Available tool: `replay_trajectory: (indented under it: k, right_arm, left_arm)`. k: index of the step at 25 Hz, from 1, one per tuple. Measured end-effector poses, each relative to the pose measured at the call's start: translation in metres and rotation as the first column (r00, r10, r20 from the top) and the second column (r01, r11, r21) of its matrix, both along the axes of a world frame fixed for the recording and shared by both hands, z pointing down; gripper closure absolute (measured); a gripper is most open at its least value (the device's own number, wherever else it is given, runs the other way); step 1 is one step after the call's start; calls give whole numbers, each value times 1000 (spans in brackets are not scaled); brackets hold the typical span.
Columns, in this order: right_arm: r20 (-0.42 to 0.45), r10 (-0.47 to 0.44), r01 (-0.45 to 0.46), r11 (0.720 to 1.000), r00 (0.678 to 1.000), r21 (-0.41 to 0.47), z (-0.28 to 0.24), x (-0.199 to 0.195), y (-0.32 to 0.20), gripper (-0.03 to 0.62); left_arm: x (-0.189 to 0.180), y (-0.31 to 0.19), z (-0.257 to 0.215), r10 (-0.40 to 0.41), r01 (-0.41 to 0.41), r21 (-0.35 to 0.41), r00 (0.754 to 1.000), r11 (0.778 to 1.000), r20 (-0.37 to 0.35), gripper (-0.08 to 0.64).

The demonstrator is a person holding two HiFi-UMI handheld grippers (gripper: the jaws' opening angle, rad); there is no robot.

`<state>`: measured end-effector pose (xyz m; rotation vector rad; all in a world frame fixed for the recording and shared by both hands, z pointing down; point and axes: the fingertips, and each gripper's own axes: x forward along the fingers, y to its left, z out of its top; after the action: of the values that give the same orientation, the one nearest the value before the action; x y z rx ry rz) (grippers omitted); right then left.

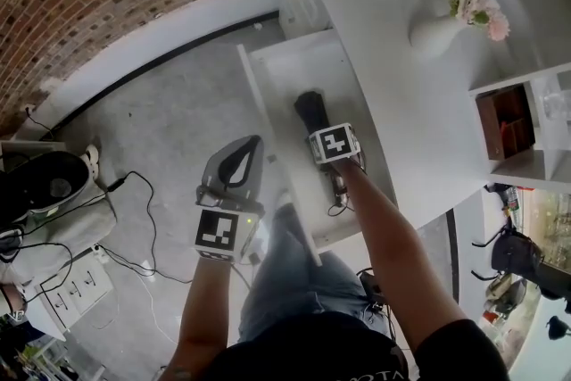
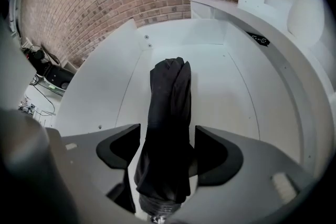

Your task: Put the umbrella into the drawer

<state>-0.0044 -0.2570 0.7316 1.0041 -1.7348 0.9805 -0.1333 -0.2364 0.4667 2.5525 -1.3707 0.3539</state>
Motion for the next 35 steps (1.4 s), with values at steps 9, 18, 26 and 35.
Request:
replay_trajectory:
  k: [9, 18, 26, 35]
  right_arm:
    - [18, -12, 11, 998, 1000, 66, -47, 13, 19, 282]
    - [99, -47, 28, 982, 994, 186, -112, 4, 40, 284]
    - [155, -36, -8, 962, 987, 274, -164, 12, 49, 337]
    - [176, -16, -56, 917, 984, 395, -221, 39, 60, 564]
  left_arm:
    - [12, 19, -30, -35, 37, 58, 999, 998, -24, 561]
    - [23, 45, -69, -56, 58, 152, 998, 987, -20, 561]
    - [27, 57, -102, -80, 86, 214, 996, 973, -35, 561]
    - [39, 59, -138, -61, 74, 299, 997, 951, -51, 561]
